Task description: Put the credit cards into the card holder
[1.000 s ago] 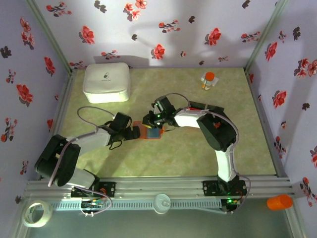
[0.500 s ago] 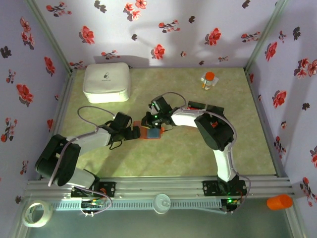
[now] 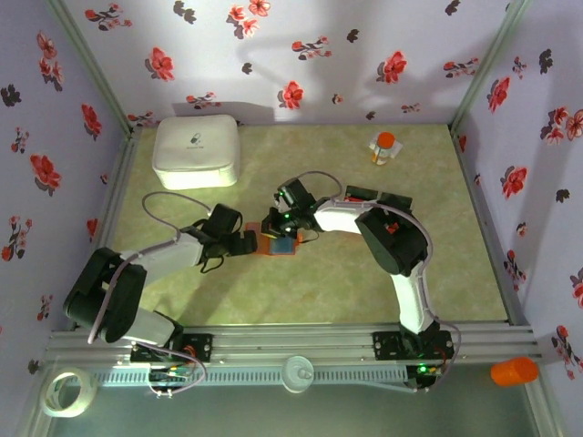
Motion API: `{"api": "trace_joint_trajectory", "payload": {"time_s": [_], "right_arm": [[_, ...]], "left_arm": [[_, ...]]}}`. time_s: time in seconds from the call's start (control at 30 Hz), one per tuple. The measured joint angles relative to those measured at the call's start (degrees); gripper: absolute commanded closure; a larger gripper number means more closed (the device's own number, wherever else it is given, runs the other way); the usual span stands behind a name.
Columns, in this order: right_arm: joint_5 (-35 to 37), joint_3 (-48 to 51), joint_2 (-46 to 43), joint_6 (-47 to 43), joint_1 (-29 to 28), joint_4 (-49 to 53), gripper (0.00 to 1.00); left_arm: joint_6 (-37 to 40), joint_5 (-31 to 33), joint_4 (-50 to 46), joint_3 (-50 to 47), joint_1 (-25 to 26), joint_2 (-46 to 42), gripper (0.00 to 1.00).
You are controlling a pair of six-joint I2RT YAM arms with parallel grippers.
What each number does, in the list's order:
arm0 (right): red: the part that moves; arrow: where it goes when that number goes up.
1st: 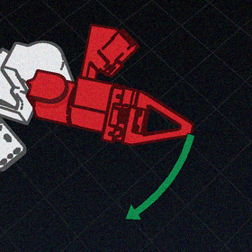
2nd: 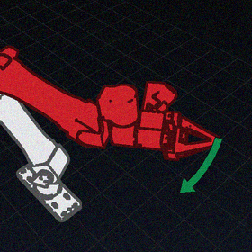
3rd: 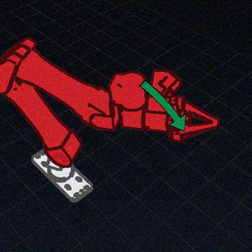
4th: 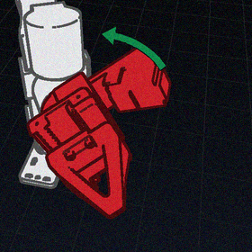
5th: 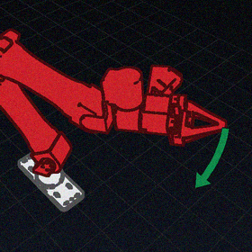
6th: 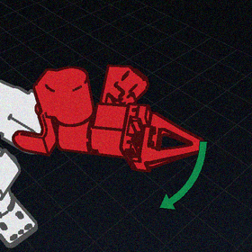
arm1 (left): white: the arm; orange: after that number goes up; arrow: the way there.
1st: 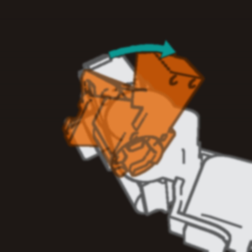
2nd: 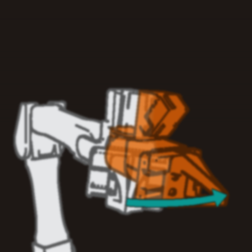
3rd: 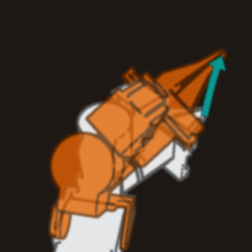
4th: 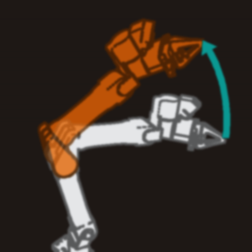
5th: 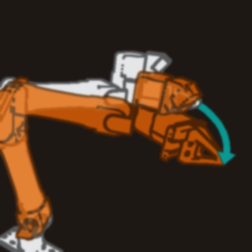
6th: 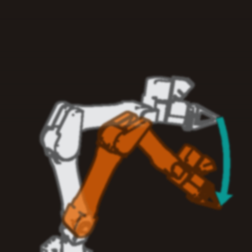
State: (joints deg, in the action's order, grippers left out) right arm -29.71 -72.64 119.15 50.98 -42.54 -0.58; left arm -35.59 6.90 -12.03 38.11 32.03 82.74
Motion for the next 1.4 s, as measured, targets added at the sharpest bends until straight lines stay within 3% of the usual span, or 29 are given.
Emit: {"api": "trace_joint_trajectory", "payload": {"time_s": [0.23, 0.33, 0.63, 0.97, 1.2, 1.4], "right_arm": [[0.0, 0.0, -0.9, -0.5, 0.0, 0.6, 0.81], [0.7, 0.0, -4.1, -2.6, 0.3, 3.3, 0.71], [11.1, -4.4, -17.8, -20.5, 3.3, 24.7, 0.50], [32.0, -6.4, -20.8, -40.1, 6.4, 47.7, 0.49], [44.1, -5.9, -20.8, -45.4, 6.4, 53.7, 0.48], [48.7, -4.8, -20.8, -46.8, 6.9, 55.4, 0.49]], "left_arm": [[0.0, 0.5, 0.6, -0.2, 0.0, 1.0, 0.00], [0.0, 0.6, 0.9, -0.4, 0.0, 1.0, 0.00], [0.0, 0.7, 1.0, -0.4, 0.0, 1.1, 0.00], [0.0, 0.7, 1.1, -0.5, 0.0, 1.2, 0.00], [0.0, 0.8, 1.1, -0.5, 0.0, 1.2, 0.00], [0.0, 0.8, 1.1, -0.5, 0.0, 1.2, 0.00]]}}
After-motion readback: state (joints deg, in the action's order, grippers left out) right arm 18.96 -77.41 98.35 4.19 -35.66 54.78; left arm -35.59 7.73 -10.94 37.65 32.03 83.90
